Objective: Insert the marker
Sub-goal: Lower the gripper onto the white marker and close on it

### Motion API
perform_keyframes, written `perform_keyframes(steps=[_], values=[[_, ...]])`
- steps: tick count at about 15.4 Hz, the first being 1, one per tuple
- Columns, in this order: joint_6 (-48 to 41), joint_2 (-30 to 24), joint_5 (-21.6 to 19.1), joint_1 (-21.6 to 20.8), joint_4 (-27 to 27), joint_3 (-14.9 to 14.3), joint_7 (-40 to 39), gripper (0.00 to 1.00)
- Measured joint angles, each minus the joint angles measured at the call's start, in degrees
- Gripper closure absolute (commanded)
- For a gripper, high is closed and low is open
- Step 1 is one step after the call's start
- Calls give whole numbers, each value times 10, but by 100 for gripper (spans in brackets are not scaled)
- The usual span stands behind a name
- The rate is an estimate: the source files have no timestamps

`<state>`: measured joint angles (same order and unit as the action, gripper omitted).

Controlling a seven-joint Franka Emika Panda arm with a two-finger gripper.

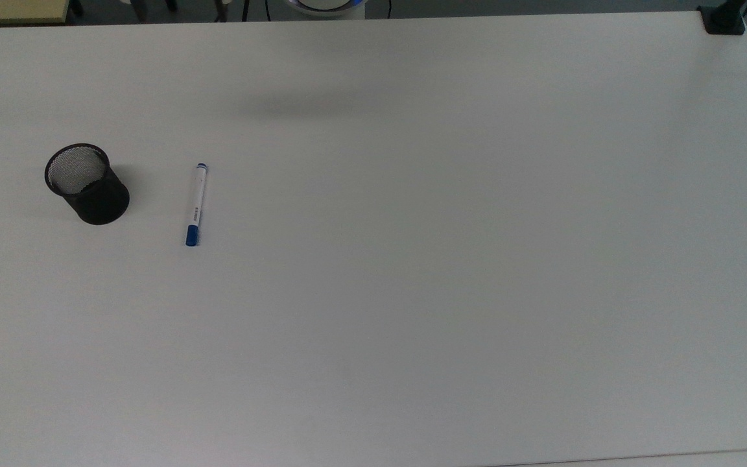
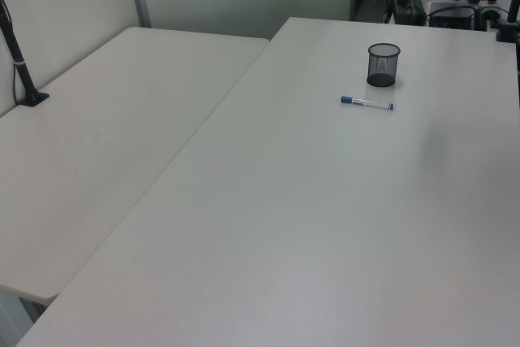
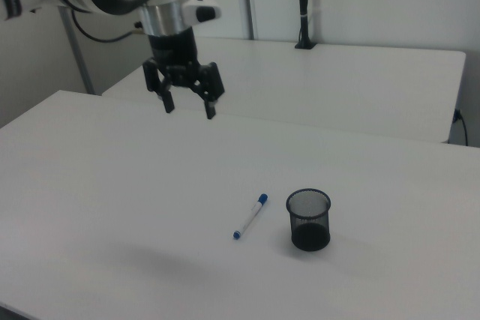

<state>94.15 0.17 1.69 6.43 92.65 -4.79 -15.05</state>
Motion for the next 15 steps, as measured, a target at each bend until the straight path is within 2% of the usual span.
perform_keyframes(steps=[5,9,13,15], values=[[93,81,42,4,12,-3,-24,0],[166,133,44,11,15,-4,-14,0],[294,169,43,20,55,-4,32,0],[335,196,43,18,67,-4,59,4]])
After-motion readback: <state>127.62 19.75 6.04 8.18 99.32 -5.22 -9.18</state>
